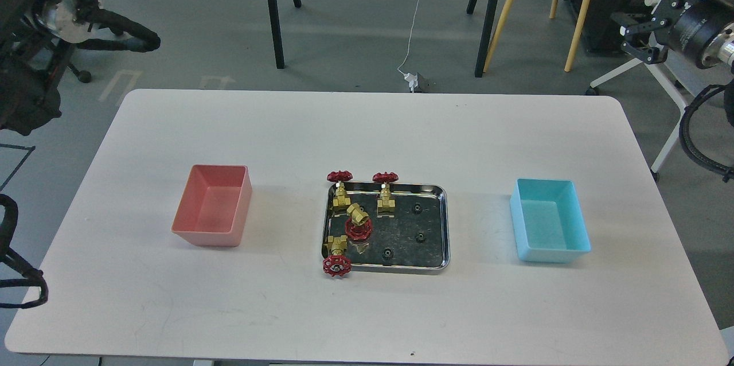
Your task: Place valve in pink box and gear in blue box
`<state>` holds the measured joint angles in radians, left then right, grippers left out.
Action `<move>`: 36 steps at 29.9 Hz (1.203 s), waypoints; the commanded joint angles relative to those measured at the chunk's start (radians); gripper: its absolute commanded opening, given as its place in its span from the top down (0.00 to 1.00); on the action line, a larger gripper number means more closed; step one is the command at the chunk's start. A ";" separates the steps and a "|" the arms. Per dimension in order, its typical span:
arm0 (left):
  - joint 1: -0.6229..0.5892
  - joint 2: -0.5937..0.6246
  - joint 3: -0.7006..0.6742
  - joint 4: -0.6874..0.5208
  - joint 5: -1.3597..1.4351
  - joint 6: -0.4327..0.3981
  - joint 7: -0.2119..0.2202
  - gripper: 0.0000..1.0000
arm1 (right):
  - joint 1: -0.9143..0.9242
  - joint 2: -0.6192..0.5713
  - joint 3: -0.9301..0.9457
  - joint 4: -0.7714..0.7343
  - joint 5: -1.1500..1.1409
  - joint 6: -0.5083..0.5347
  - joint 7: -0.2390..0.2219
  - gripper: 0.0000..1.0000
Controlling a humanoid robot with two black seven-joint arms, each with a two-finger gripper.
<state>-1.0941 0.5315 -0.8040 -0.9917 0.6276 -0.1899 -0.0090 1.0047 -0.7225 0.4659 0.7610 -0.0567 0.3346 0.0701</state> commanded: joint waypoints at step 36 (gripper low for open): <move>0.037 -0.022 0.126 0.082 -0.028 -0.299 -0.213 0.01 | 0.029 -0.057 0.031 -0.071 -0.103 0.154 -0.015 0.01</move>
<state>-1.0586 0.5090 -0.7414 -0.8670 0.5662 -0.4887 -0.1939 1.0182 -0.7779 0.4541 0.6922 -0.1593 0.4890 0.0570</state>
